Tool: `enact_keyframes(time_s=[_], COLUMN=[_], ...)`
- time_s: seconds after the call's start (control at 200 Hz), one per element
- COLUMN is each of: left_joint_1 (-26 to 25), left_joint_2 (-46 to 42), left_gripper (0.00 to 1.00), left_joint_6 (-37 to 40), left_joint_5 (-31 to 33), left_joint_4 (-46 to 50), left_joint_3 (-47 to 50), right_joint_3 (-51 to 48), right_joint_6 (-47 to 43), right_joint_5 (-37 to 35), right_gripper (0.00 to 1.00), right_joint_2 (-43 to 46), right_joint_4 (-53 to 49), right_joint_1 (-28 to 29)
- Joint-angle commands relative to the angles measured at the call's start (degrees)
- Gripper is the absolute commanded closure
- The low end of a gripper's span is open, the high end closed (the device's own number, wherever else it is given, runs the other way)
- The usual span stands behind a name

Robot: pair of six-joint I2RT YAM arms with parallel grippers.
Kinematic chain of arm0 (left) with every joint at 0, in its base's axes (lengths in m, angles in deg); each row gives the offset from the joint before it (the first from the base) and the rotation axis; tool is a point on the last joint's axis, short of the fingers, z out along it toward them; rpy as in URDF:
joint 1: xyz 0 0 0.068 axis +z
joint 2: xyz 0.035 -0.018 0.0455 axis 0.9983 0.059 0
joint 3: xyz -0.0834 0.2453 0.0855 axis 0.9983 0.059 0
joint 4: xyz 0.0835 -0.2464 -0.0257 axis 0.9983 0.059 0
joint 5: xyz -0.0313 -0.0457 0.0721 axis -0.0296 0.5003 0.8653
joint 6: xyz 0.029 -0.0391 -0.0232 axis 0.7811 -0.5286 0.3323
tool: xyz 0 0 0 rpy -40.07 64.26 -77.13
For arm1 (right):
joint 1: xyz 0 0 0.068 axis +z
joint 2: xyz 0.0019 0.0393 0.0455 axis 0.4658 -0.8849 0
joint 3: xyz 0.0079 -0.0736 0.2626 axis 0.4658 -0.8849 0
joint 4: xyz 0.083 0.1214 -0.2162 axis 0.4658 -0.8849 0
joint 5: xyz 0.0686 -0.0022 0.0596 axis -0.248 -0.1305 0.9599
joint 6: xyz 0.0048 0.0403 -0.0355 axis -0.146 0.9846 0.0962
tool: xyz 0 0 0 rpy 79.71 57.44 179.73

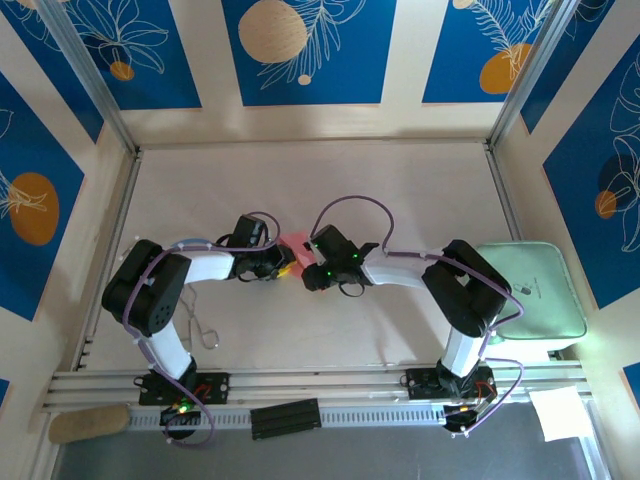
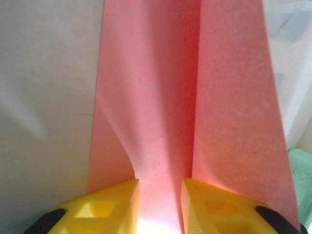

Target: Fold a paper plane with a square sheet of paper (pick it up from the middle)

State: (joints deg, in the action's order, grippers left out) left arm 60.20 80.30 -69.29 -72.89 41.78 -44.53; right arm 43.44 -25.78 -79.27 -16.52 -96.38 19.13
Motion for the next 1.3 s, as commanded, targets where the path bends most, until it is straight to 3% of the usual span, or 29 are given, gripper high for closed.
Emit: enact_keyframes(time_s=[0.0, 0.555, 0.9, 1.296], left_joint_1=[-0.6, -0.7, -0.7, -0.7], left_joint_2=[1.1, 1.0, 0.8, 0.8], left_gripper=[0.71, 0.70, 0.70, 0.70], left_joint_6=[0.9, 0.7, 0.7, 0.6], left_joint_5=[-0.7, -0.9, -0.9, -0.9], left_joint_4=[3.0, 2.9, 2.9, 2.8], left_joint_3=[-0.6, -0.8, -0.5, -0.4], right_joint_3=[2.0, 4.1, 3.8, 3.5], right_joint_6=[0.2, -1.6, -2.3, -2.2], right_joint_5=[-3.7, -5.2, -4.9, -7.9], right_gripper=[0.58, 0.60, 0.75, 0.70], right_joint_2=[0.1, -3.1, -3.1, -3.2], right_joint_4=[-1.6, -1.1, -0.3, -0.6], right_joint_1=[0.6, 2.1, 1.9, 2.1])
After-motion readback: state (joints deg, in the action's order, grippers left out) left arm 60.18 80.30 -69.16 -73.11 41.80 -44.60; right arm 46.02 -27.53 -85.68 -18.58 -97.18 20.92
